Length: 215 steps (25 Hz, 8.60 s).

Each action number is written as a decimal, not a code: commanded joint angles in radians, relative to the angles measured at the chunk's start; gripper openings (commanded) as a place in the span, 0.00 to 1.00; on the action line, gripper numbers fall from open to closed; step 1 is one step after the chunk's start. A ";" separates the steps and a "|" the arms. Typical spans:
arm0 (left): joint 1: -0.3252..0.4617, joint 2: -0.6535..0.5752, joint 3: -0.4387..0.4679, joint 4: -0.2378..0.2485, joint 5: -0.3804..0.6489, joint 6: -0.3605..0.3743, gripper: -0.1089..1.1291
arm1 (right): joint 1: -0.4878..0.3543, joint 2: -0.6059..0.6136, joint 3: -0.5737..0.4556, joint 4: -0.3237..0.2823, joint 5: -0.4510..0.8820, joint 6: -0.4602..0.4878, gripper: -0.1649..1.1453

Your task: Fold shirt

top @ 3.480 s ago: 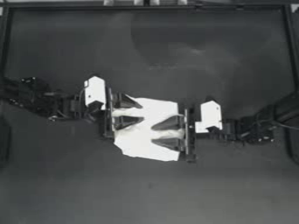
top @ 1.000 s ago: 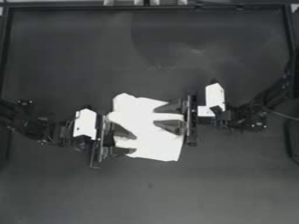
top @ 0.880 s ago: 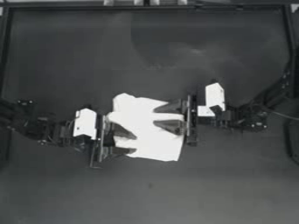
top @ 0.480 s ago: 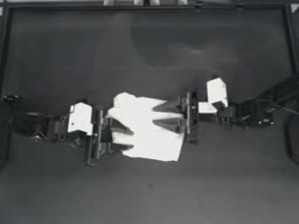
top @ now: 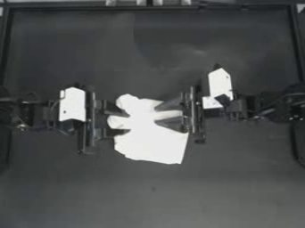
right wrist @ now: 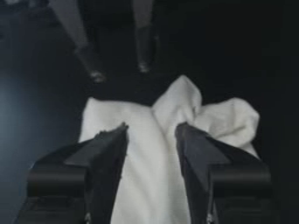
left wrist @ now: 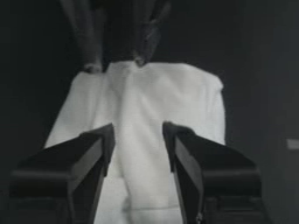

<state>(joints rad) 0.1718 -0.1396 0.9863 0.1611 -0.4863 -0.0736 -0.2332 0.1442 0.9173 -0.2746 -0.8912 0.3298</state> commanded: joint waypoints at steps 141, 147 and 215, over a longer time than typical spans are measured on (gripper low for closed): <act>-0.034 -0.959 0.189 -0.074 0.707 -0.031 0.72 | 0.196 -0.959 0.107 0.028 1.154 0.021 0.71; -0.034 -0.969 0.192 -0.074 0.706 -0.031 0.72 | 0.196 -0.992 0.133 0.028 1.160 0.023 0.71; 0.009 -1.456 0.356 -0.084 0.838 -0.035 0.72 | 0.121 -1.462 0.319 0.083 1.261 0.025 0.72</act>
<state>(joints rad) 0.1795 -1.5923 1.3514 0.0813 0.3543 -0.1089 -0.1120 -1.3100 1.2441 -0.1948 0.3620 0.3559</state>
